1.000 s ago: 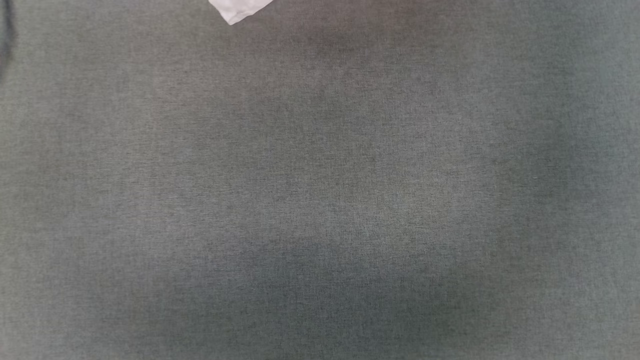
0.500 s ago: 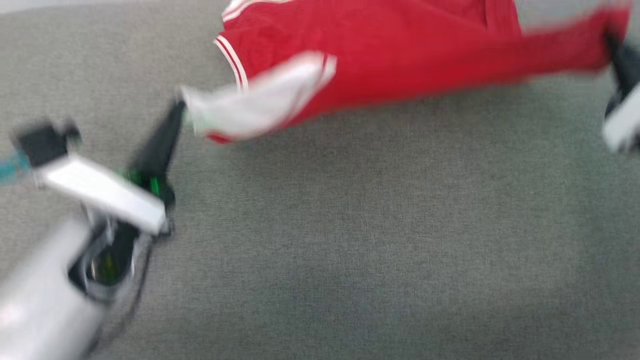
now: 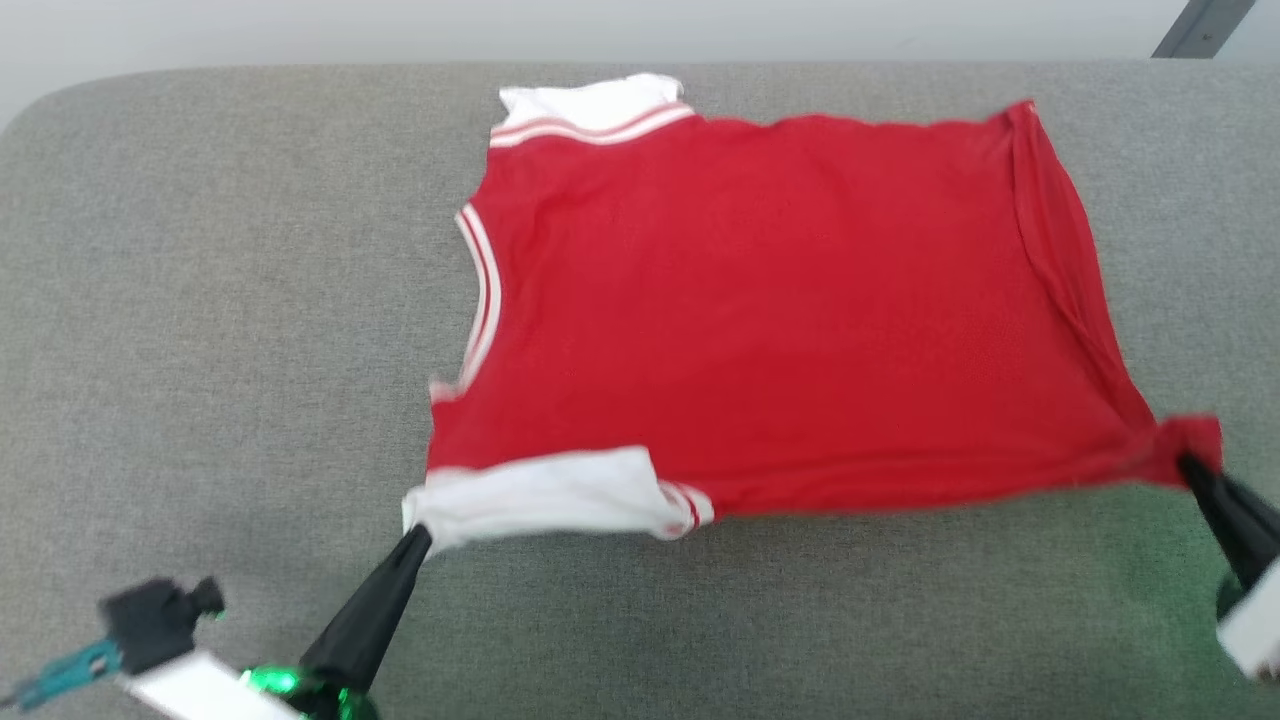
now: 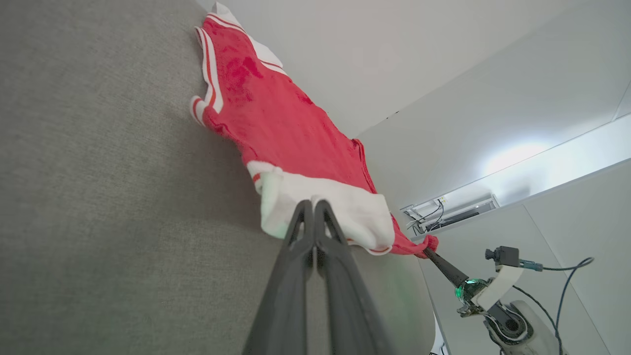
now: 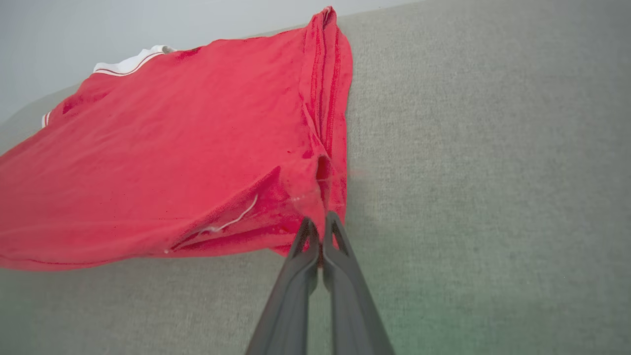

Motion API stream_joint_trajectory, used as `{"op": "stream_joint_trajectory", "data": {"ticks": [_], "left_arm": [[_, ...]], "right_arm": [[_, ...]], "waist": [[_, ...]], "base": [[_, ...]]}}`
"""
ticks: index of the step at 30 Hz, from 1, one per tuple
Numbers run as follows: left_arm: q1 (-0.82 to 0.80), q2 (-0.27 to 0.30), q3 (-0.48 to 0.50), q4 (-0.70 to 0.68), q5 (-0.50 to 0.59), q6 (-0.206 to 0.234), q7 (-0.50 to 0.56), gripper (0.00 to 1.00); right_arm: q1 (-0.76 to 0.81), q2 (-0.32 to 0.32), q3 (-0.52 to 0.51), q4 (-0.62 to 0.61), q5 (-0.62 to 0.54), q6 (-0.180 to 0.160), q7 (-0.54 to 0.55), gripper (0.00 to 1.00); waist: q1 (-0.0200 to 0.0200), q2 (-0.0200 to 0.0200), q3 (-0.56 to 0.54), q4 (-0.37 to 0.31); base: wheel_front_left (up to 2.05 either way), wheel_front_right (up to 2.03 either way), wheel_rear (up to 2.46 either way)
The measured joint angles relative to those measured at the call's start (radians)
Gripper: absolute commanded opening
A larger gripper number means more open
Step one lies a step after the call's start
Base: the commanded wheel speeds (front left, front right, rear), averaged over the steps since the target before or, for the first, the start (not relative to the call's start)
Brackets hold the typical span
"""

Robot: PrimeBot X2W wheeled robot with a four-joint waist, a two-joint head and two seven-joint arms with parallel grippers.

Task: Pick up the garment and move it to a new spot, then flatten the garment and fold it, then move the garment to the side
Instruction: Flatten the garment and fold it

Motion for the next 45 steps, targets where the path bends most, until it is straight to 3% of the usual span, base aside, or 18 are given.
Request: {"op": "stream_joint_trajectory", "data": {"ticks": [7,11,15,18,28,40,42,43,45], "left_arm": [[0.143,0.029,0.07,-0.105,0.031,0.0,0.0,0.0],[0.126,0.043,0.066,-0.136,0.055,0.0,0.0,0.0],[0.001,0.038,0.04,-0.14,0.017,0.0,0.034,0.0],[-0.106,0.043,0.021,-0.098,-0.004,0.0,0.081,0.0],[-0.432,-0.021,0.024,0.151,-0.088,0.0,0.173,0.0],[-0.518,-0.064,0.009,0.383,-0.1,0.001,0.152,0.0],[-0.528,-0.065,-0.009,0.398,-0.076,0.001,0.14,0.0],[-0.53,-0.061,-0.021,0.402,-0.053,0.001,0.133,0.07],[-0.541,-0.042,-0.056,0.412,0.001,0.001,0.108,0.36]], "right_arm": [[0.217,0.112,-0.173,-0.233,-0.047,0.0,0.115,0.0],[0.227,0.163,-0.212,-0.304,-0.07,-0.001,0.165,0.0],[0.143,0.198,-0.204,-0.307,-0.056,-0.001,0.206,0.0],[0.052,0.187,-0.182,-0.267,-0.061,-0.001,0.226,0.0],[-0.234,0.163,-0.086,-0.033,-0.034,-0.001,0.241,0.0],[-0.37,0.146,0.052,0.207,-0.047,-0.001,0.118,0.0],[-0.381,0.14,0.072,0.231,-0.052,-0.001,0.092,0.47],[-0.384,0.136,0.08,0.241,-0.056,-0.001,0.076,0.98],[-0.384,0.127,0.092,0.257,-0.063,-0.001,0.046,1.0]], "waist": [[0.0,0.0,0.013,0.002],[0.0,0.0,0.021,-0.006],[0.0,0.0,0.033,-0.019],[0.0,0.0,0.049,-0.031],[0.0,0.0,0.132,-0.065],[0.0,0.0,0.169,-0.087],[0.0,-0.0001,0.164,-0.086],[0.0,0.0,0.16,-0.085],[0.0,0.0,0.149,-0.083]], "base": [[0.0,0.0,0.0],[0.0,0.0,0.0],[0.0,0.0,0.0],[0.0,0.0,0.0],[0.0,0.0,0.0],[0.0,0.0,0.0],[0.0,0.0,0.0],[0.0,0.0,0.0],[0.0,0.0,0.0]]}}
